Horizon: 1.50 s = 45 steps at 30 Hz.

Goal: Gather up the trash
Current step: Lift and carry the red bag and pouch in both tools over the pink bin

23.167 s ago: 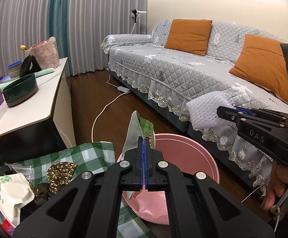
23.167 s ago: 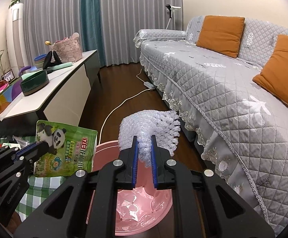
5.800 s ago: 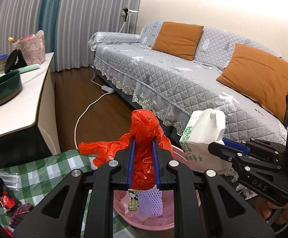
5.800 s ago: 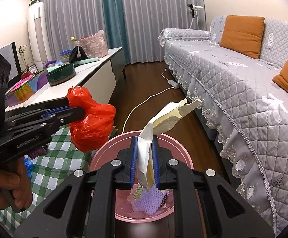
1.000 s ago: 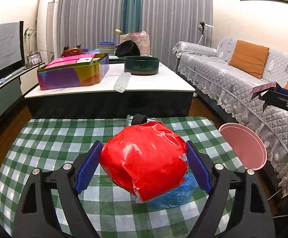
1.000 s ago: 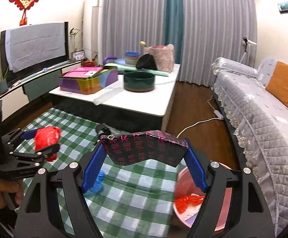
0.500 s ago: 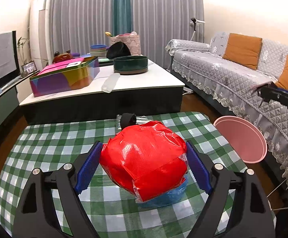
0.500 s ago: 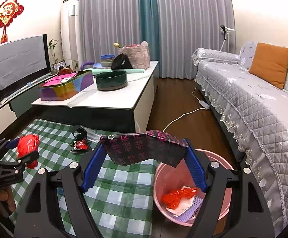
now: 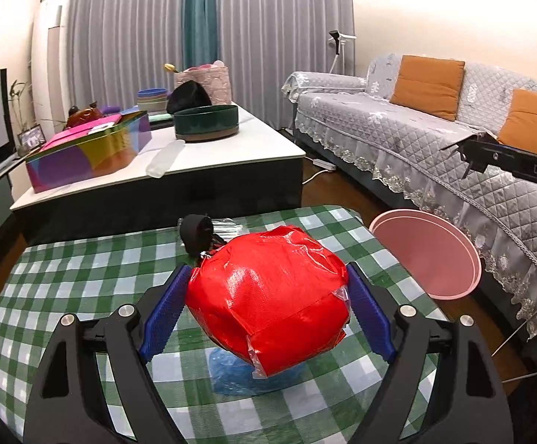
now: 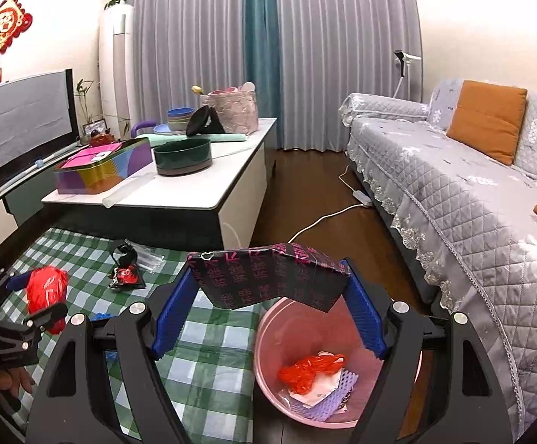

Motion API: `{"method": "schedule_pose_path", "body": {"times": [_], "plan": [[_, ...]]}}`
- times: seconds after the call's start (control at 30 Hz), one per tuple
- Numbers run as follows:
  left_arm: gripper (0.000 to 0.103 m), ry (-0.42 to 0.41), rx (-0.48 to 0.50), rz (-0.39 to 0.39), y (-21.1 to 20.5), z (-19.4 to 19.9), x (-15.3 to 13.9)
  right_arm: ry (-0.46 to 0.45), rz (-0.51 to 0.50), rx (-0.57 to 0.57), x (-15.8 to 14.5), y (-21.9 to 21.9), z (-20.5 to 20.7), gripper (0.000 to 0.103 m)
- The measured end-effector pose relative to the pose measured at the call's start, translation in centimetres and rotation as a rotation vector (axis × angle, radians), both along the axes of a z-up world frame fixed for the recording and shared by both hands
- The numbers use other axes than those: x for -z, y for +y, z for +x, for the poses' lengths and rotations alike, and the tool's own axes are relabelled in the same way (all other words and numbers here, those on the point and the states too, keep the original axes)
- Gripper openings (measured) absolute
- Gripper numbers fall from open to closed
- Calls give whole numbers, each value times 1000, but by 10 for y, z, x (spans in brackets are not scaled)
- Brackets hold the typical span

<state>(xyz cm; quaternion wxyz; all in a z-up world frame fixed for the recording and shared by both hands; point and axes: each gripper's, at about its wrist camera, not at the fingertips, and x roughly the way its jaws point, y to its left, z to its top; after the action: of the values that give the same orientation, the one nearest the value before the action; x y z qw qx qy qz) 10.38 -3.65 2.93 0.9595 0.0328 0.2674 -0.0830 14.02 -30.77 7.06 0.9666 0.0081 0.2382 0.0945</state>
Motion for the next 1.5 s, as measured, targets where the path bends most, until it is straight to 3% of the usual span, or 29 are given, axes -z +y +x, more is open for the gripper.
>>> {"method": "schedule_pose_path", "body": {"times": [0.77, 1.5], "plan": [[80, 23, 37, -36, -21, 21, -7, 13, -3, 80, -5, -23, 17, 76], [80, 28, 184, -61, -116, 87, -17, 60, 10, 230, 0, -87, 35, 76]]}}
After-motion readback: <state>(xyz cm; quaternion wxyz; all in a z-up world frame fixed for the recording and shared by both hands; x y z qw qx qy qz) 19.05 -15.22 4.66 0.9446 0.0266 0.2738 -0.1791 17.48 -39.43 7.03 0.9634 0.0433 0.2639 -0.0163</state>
